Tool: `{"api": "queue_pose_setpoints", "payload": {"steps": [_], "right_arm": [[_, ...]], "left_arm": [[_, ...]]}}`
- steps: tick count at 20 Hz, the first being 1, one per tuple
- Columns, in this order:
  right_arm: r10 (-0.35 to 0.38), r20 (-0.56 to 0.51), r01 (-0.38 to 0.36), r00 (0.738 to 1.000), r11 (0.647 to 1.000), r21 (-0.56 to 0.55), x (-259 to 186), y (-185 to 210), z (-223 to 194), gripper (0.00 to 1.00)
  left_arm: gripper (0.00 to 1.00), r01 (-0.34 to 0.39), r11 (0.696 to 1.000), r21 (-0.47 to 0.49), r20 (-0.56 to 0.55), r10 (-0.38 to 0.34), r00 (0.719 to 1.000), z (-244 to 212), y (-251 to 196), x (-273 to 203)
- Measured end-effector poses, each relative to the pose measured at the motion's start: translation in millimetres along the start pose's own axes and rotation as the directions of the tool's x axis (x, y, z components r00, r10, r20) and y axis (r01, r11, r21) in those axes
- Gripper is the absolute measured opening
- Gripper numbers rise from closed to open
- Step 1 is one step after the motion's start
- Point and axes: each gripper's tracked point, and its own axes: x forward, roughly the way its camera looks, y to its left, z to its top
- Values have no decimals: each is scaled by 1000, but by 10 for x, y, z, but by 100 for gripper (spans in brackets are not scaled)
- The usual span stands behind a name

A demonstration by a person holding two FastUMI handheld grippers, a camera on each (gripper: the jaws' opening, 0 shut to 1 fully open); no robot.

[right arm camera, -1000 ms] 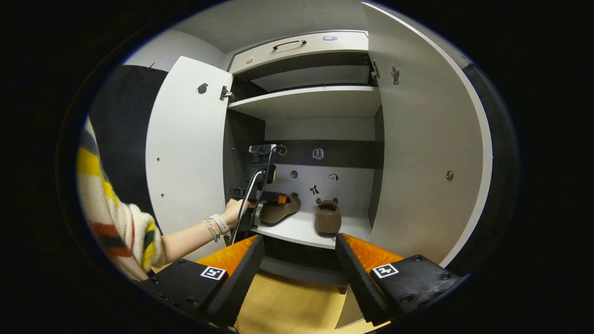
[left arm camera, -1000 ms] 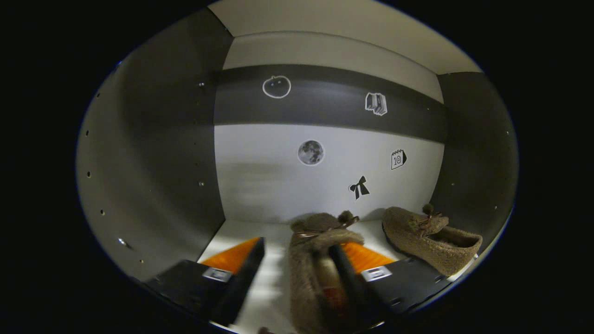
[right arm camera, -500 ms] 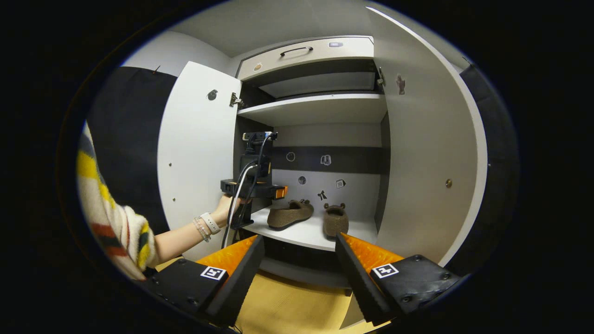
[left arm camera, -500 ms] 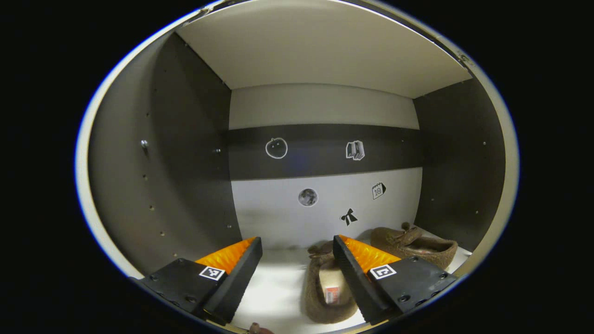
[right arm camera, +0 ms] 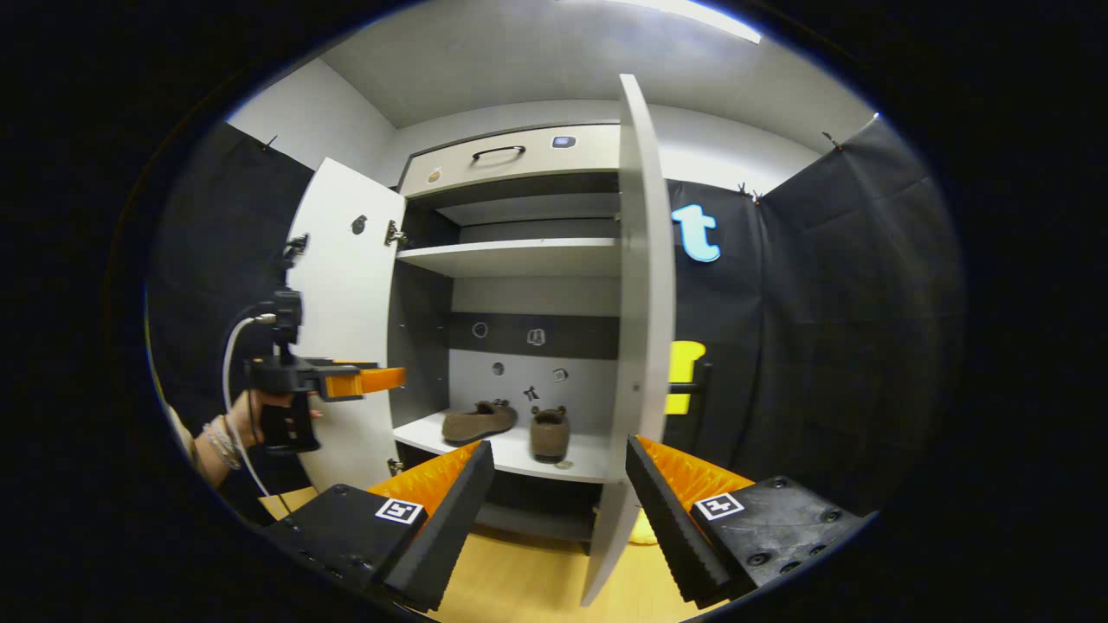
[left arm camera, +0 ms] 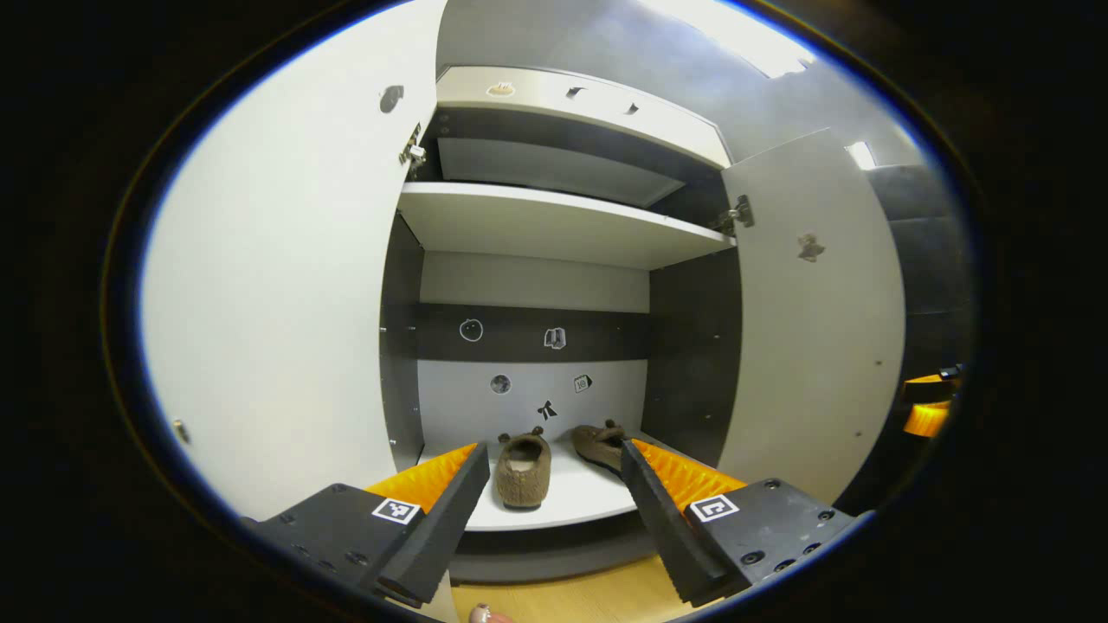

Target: Grab one shoe with the right hand and put it into the shoe cabinet, grab the other shoe with the left hand and put it into the shoe cabinet; then close the right door with the right hand and the left door with the left hand.

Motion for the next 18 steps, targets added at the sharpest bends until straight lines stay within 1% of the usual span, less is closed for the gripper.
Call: {"api": "queue_pose_setpoints", "payload": {"steps": [1, 3, 5, 6, 7, 8, 10, 11, 12, 14, 16, 18], "right_arm": [[-42, -6, 42, 999, 999, -24, -45, -166, -19, 98], [-105, -23, 104, 994, 993, -49, -76, -462, -68, 98], [-122, -33, 121, 992, 992, -15, -50, -665, -94, 98], [-113, -31, 113, 993, 993, 15, 0, -737, -97, 94], [-98, -25, 99, 995, 994, 47, 64, -789, -96, 94], [-85, -17, 86, 996, 994, 74, 141, -863, -97, 98], [-60, -11, 61, 998, 993, 98, 313, -980, -143, 98], [-35, -15, 36, 999, 994, 106, 389, -994, -167, 98], [-7, -14, 9, 1000, 994, 113, 441, -986, -168, 98], [68, -19, -65, 998, 991, 115, 537, -872, -199, 98], [111, -17, -109, 994, 988, 108, 579, -840, -188, 97], [147, -21, -144, 989, 984, 107, 599, -793, -186, 97]], "left_arm": [[96, 5, 1000, -25, -8, -5, 1000, -3, -14, -164], [96, 9, 998, -61, -2, -9, 1000, 59, -42, -505], [97, -22, 998, -67, 38, 25, 999, 171, 13, -783], [96, -42, 997, -64, 72, 47, 996, 248, 43, -906], [96, -56, 997, -60, 102, 62, 993, 318, 49, -1032], [95, -69, 996, -59, 130, 76, 989, 393, 49, -1139], [95, -63, 996, -70, 167, 74, 983, 498, -1, -1342], [95, -68, 995, -75, 182, 81, 980, 550, -3, -1433], [95, -88, 994, -71, 184, 99, 978, 569, 24, -1518], [95, -150, 988, -39, 176, 154, 972, 563, 130, -1683], [95, -208, 978, -1, 162, 205, 965, 576, 209, -1813], [95, -244, 970, 22, 156, 238, 959, 589, 250, -1907]]}}
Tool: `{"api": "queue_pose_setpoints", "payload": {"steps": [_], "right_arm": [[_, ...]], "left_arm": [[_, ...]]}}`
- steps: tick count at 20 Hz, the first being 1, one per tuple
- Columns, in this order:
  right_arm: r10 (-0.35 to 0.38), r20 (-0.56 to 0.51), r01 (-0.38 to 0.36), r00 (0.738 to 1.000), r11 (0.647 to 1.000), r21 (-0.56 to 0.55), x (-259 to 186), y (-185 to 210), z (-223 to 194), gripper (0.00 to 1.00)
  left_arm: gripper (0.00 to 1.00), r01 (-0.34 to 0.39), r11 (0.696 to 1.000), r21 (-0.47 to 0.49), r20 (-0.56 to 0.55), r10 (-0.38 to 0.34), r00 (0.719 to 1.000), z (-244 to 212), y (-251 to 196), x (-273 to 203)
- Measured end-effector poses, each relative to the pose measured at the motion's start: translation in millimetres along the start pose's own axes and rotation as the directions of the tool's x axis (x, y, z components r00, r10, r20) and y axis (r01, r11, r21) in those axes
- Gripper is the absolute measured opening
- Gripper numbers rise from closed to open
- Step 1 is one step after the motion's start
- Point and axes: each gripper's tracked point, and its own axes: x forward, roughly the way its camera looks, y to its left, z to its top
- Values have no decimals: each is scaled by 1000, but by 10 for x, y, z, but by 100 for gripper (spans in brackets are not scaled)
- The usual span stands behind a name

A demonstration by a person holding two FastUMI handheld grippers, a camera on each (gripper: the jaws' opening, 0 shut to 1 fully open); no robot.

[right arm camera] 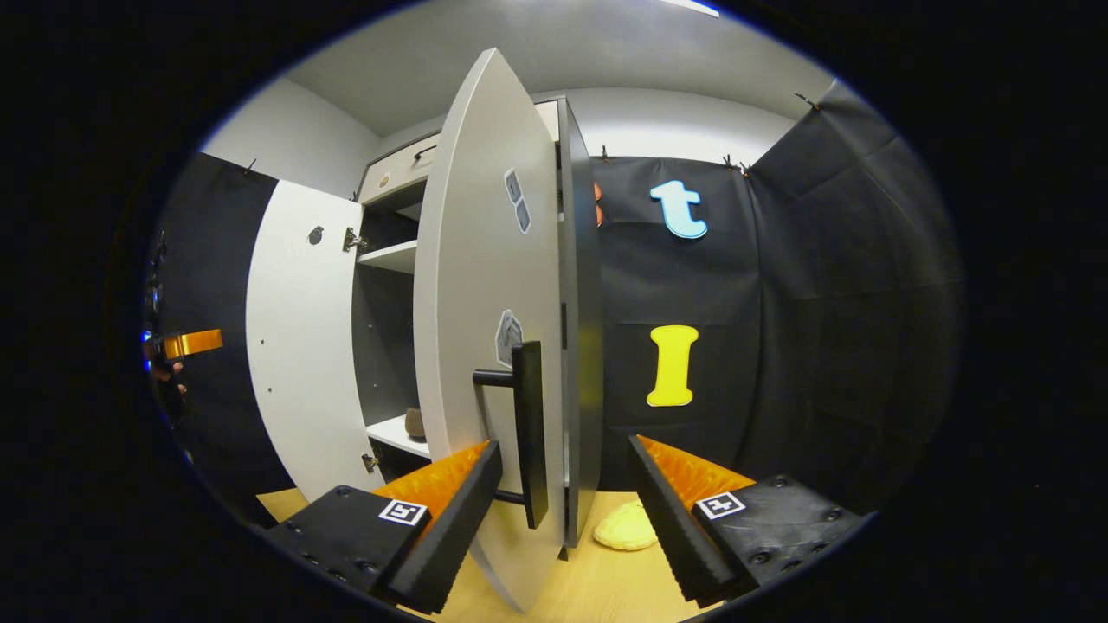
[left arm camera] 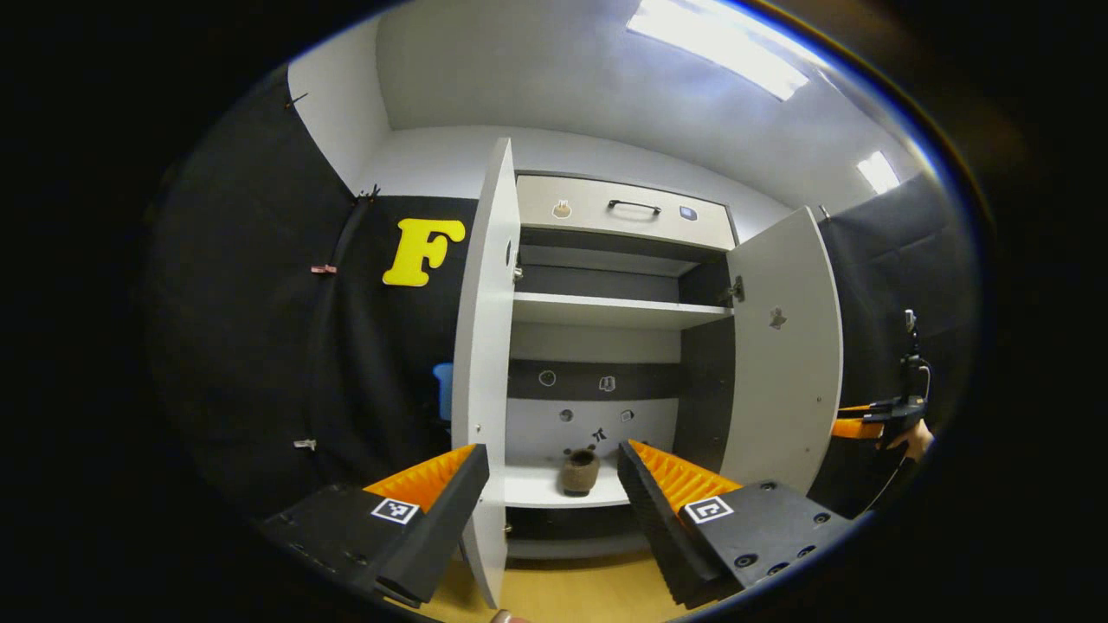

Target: Grab one shoe with the right hand and put it into the shoe cabinet, grab the other shoe with the left hand and put it into the shoe cabinet; then close the right door with the right hand and the left door with the left hand.

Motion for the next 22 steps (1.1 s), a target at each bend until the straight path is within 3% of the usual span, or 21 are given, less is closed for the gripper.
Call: {"api": "queue_pose_setpoints", "payload": {"steps": [4, 8, 22], "right_arm": [[82, -13, -82, 997, 997, 2, 141, 341, -49, 97], [81, -30, -82, 996, 996, -44, 386, 558, -90, 96], [175, -29, -174, 984, 984, 23, 1305, 1600, -268, 98]], "left_arm": [[95, -19, 1000, -8, -1, 19, 1000, 14, 76, -36], [95, -34, 999, 6, -34, 34, 999, -100, 224, -57], [94, -53, 997, 52, -108, 58, 992, -324, 898, 65]]}}
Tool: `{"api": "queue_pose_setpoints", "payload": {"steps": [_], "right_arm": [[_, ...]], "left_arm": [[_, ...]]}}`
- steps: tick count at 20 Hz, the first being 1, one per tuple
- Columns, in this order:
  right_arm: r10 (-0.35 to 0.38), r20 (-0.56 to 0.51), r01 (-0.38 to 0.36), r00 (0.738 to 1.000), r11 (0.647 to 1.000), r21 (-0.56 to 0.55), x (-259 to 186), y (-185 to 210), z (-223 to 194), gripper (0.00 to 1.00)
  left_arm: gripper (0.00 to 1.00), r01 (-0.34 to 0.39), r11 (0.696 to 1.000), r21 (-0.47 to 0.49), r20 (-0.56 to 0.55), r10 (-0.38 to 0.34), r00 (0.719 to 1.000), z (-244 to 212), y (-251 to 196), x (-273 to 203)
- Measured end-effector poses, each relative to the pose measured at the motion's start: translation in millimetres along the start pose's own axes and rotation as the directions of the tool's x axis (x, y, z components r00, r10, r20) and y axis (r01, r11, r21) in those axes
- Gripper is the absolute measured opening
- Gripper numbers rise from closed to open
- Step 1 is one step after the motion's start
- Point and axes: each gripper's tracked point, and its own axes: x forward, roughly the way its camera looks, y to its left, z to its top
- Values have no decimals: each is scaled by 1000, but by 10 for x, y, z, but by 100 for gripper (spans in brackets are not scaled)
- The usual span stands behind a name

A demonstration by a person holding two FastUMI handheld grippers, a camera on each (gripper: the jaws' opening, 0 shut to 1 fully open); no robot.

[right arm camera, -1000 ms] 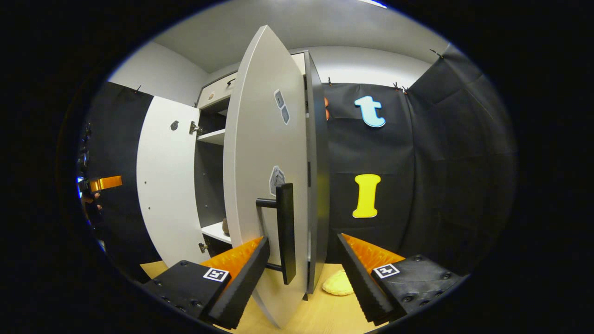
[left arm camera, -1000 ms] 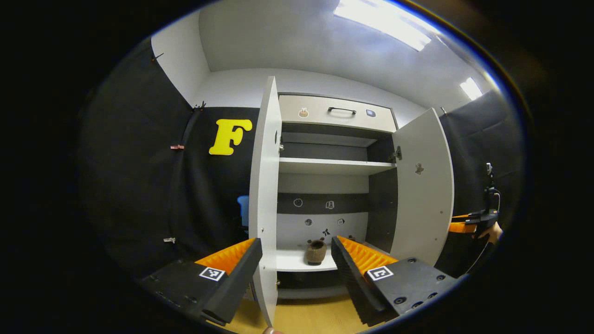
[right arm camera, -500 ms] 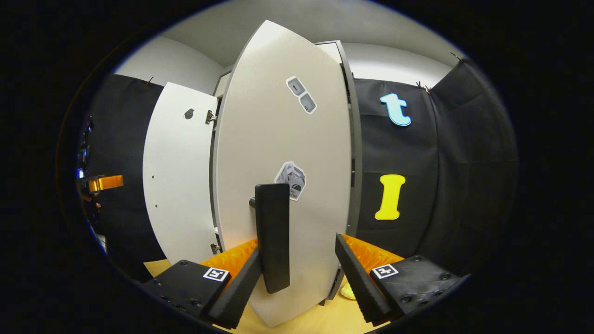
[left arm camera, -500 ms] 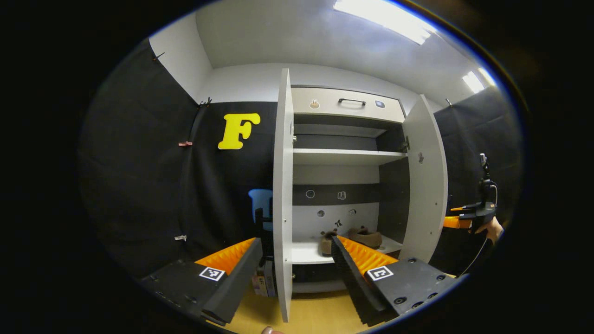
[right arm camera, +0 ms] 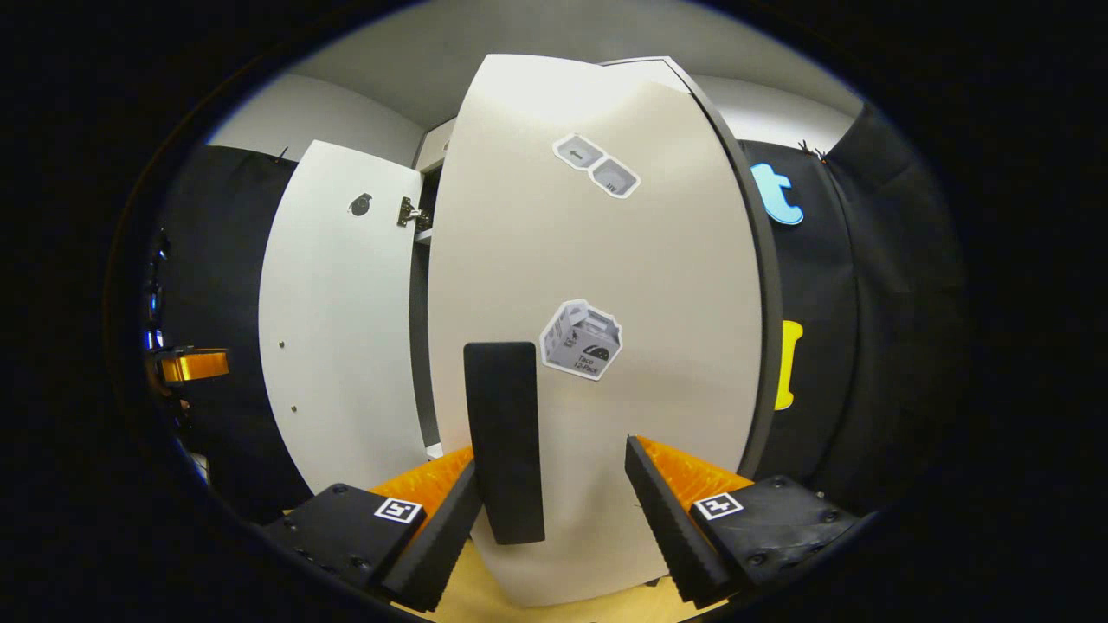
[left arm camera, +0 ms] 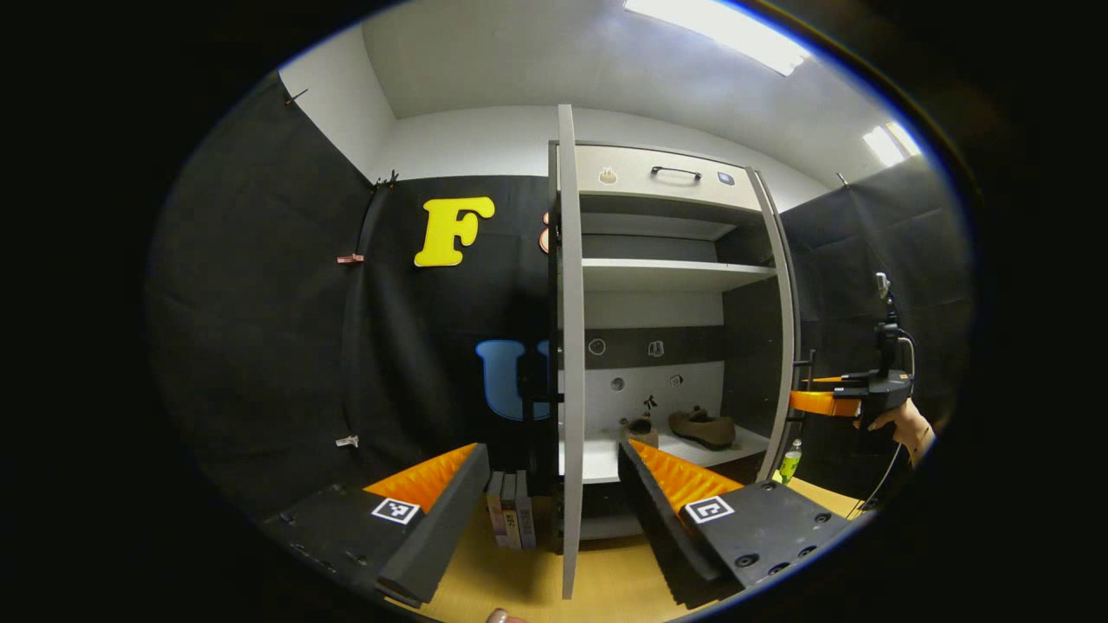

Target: Grab one shoe with the right hand and put it into the shoe cabinet, grab the other shoe with the left hand and put it into the shoe cabinet; then close the right door with the right hand and the left door with the left hand.

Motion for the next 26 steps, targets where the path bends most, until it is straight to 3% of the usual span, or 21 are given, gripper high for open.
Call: {"api": "queue_pose_setpoints", "payload": {"steps": [9, 18, 22, 26], "right_arm": [[-31, 13, 30, 999, 999, 20, 364, 88, -23, 98], [-178, 24, 179, 984, 983, -38, 674, 57, -37, 98], [-223, 62, 226, 973, 973, -53, 524, 90, 85, 98], [-249, 87, 255, 965, 963, -80, 54, 100, 240, 98]], "left_arm": [[95, 40, 999, -14, -69, -41, 997, -451, 443, 401], [95, 158, 986, -50, -88, -162, 983, -644, 438, 698], [94, 218, 975, -29, -84, -220, 972, -630, 392, 807], [92, 292, 955, -59, -79, -296, 952, -635, 269, 862]]}}
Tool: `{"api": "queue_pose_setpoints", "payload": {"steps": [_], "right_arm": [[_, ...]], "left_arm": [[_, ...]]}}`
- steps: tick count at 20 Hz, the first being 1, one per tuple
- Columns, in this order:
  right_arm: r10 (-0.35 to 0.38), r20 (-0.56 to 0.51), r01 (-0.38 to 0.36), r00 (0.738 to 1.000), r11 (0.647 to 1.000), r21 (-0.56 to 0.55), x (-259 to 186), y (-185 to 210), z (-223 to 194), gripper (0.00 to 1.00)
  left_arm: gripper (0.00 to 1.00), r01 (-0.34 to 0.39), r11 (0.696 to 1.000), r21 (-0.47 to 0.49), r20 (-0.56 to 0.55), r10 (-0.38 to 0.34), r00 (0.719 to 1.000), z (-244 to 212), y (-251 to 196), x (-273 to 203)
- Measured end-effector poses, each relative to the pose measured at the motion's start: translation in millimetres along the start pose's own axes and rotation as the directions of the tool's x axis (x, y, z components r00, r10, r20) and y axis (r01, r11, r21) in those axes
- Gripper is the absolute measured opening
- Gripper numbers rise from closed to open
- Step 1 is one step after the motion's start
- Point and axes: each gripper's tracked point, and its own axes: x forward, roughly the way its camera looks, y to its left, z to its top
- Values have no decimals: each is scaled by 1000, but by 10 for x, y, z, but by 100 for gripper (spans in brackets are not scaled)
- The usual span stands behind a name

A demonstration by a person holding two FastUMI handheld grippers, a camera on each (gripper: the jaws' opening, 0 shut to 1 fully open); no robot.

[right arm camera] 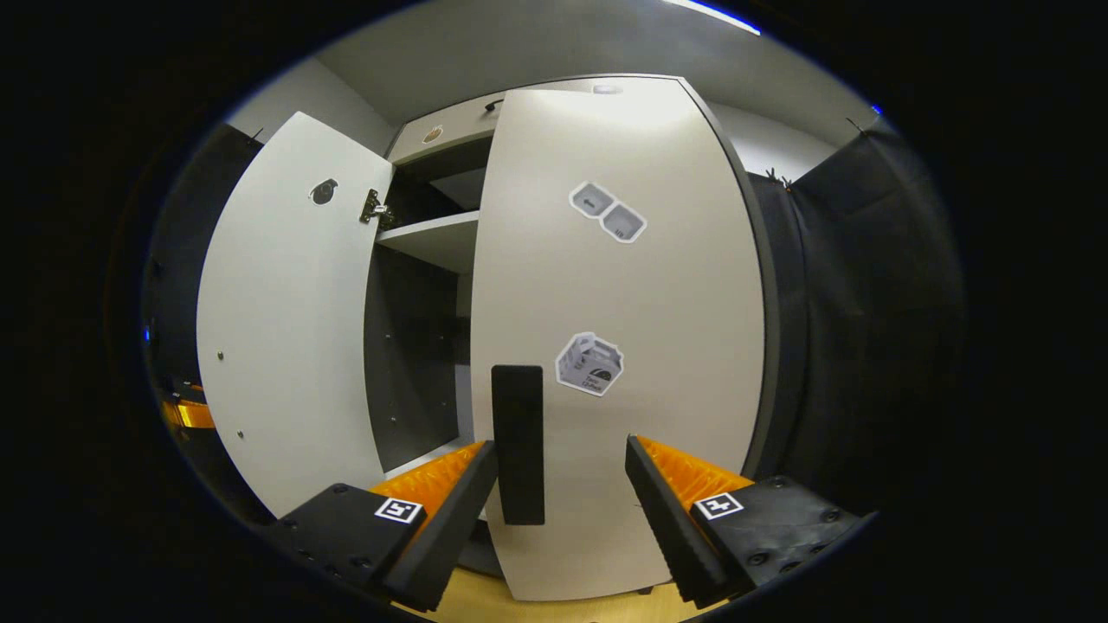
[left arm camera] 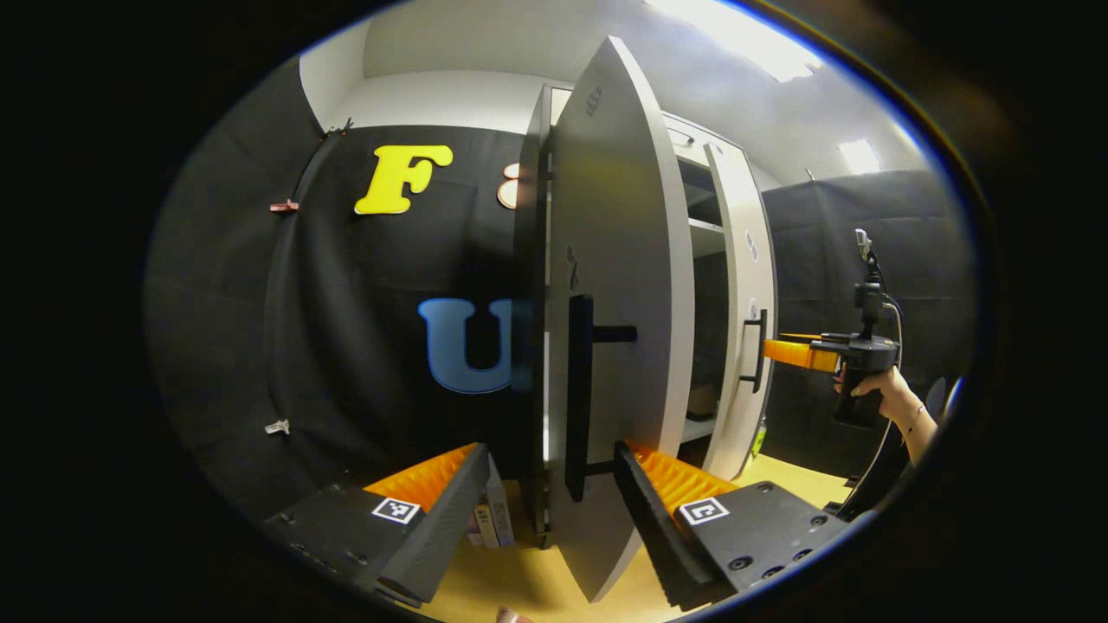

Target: Grab one shoe with the right hand and put it into the shoe cabinet, grab the other shoe with the left hand and put it into the shoe cabinet; then close the right door with the right hand and the left door with the left hand.

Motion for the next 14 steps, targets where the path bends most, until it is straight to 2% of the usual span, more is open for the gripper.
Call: {"api": "queue_pose_setpoints", "payload": {"steps": [4, 8, 12, 14], "right_arm": [[-43, 0, 43, 999, 999, -5, -377, -163, 68, 98], [-71, -7, 71, 997, 997, -4, -642, -294, 84, 98], [-92, -21, 91, 996, 995, -30, -839, -437, 89, 98], [-96, -27, 95, 995, 995, -42, -921, -507, 90, 98]], "left_arm": [[92, 71, 997, -33, -5, -72, 997, -17, -198, 62], [92, 95, 995, 26, 3, -95, 995, 59, -407, 267], [92, 170, 985, -30, 9, -170, 985, 8, -769, 507], [92, 203, 979, -8, 10, -203, 979, 50, -990, 686]]}}
